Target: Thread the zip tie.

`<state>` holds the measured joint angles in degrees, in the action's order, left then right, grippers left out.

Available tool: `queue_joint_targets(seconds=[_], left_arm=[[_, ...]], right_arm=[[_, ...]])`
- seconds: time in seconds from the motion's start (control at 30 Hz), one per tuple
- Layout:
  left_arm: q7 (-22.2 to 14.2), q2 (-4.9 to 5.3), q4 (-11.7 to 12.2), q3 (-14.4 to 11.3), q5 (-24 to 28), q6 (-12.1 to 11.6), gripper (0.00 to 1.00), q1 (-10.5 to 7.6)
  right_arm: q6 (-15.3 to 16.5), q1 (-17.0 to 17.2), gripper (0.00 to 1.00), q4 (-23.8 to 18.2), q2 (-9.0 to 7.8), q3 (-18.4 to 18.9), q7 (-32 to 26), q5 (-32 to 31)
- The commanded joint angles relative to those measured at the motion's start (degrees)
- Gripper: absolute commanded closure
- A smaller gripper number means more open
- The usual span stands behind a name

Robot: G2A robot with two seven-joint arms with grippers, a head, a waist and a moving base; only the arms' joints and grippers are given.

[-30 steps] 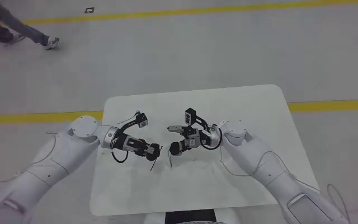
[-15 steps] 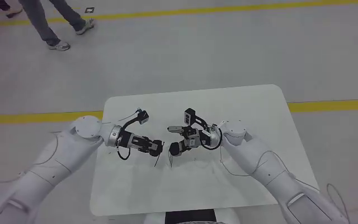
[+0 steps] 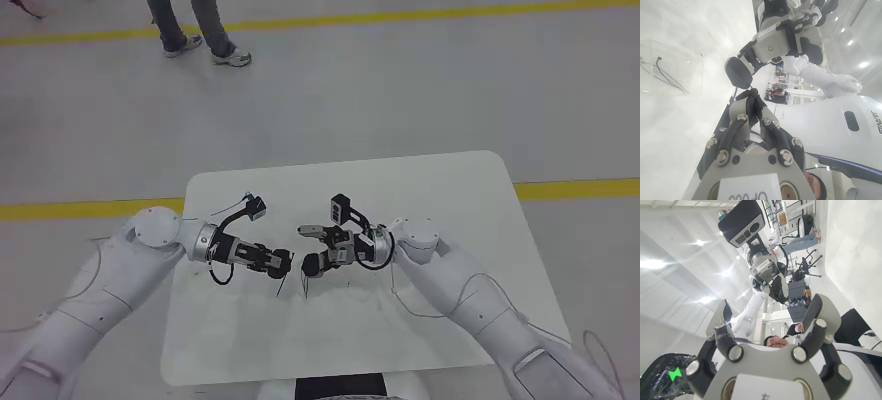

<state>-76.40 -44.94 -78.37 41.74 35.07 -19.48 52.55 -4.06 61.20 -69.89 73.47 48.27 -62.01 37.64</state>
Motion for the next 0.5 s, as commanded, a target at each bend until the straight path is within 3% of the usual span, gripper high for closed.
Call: queue_joint_targets(seconds=[0.0,0.03,0.07,0.1,0.23,0.47], left_arm=[[0.00,0.00,0.00,0.00,0.00,0.00,1.00,0.00],[0.00,0.00,0.00,0.00,0.00,0.00,1.00,0.00],[0.00,0.00,0.00,0.00,0.00,0.00,1.00,0.00],[0.00,0.00,0.00,0.00,0.00,0.00,1.00,0.00],[0.00,0.00,0.00,0.00,0.00,0.00,1.00,0.00],[0.00,0.00,0.00,0.00,0.00,0.00,1.00,0.00]], right_arm=[[0.20,0.18,0.03,0.05,-0.04,0.10,0.10,-0.26],[0.42,0.30,0.09,0.10,-0.04,0.15,0.11,-0.24],[0.60,0.40,0.47,0.19,-0.03,0.19,0.13,-0.18],[0.82,0.50,0.57,0.27,-0.01,0.22,0.17,-0.09],[2.11,0.91,0.67,0.49,0.08,0.26,0.34,0.04],[3.59,1.44,0.72,0.86,0.24,0.08,0.87,-0.42]])
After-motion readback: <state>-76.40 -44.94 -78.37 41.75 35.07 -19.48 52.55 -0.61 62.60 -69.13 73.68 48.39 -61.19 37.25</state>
